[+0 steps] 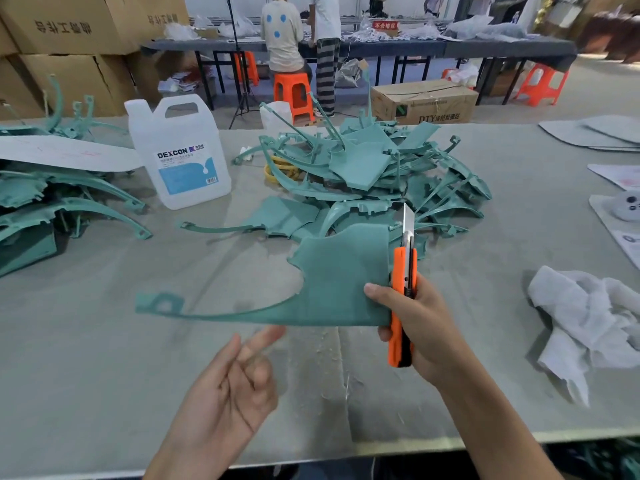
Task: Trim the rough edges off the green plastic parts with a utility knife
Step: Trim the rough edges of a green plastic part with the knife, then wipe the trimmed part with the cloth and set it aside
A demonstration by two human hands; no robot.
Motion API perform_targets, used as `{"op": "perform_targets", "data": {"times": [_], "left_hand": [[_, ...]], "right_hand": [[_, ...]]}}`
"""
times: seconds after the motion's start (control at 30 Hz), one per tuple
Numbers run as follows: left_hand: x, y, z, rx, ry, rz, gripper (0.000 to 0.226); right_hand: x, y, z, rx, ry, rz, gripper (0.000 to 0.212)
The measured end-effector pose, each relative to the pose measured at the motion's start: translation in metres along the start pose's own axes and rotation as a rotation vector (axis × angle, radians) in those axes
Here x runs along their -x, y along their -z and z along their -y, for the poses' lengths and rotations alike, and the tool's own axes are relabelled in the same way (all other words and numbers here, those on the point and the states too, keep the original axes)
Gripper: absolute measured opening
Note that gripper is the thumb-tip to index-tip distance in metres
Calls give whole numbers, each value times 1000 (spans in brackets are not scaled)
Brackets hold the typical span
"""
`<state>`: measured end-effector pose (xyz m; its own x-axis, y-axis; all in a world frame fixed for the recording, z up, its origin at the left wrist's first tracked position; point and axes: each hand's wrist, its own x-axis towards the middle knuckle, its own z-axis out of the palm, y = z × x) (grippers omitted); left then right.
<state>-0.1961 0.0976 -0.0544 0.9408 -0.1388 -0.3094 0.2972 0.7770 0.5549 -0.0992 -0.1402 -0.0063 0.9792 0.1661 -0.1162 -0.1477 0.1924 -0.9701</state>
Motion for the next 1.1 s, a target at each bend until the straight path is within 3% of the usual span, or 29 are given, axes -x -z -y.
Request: {"op": "perform_targets", "data": {"times": [0.07,0.2,0.37,0.47,0.57,0.73,0.83,0.9,0.97,1.03,1.1], "left_hand": [[-5,-6,7,-105,-138,-81,35],[-10,-24,21,-471,-231,-54,44],[-16,-39,22,-335,-313,-89,46],[-11,-37,17,-390,-326,-169,43],[-5,-24,7,-493,-311,-254,30],[-5,-12,-5,-606,-300,-365,10],[-9,-14,-3,-582,-292,-402,8],[-11,-15,-1,-544,-281,-397,11],[-11,-14,-1,-506,-281,-399,12],[-12,-14,1,-474,-285,-391,13],[-14,-17,2,-473,-288,-370,15]], "right_hand": [[6,-5,-5,-65,-23,-26,16],[19,-21,-18,-91,-30,30,15],[28,-31,-30,-66,-51,115,26],[20,-19,-31,-30,-33,-2,27],[12,10,-24,337,-3,-159,22],[2,53,-24,1309,-30,-107,19],[-2,66,-20,1479,-37,-42,34],[0,84,-10,1463,20,-169,53],[3,117,0,1484,143,-437,54],[11,156,10,1505,11,-625,58],[18,186,7,1440,-210,-680,64]]}}
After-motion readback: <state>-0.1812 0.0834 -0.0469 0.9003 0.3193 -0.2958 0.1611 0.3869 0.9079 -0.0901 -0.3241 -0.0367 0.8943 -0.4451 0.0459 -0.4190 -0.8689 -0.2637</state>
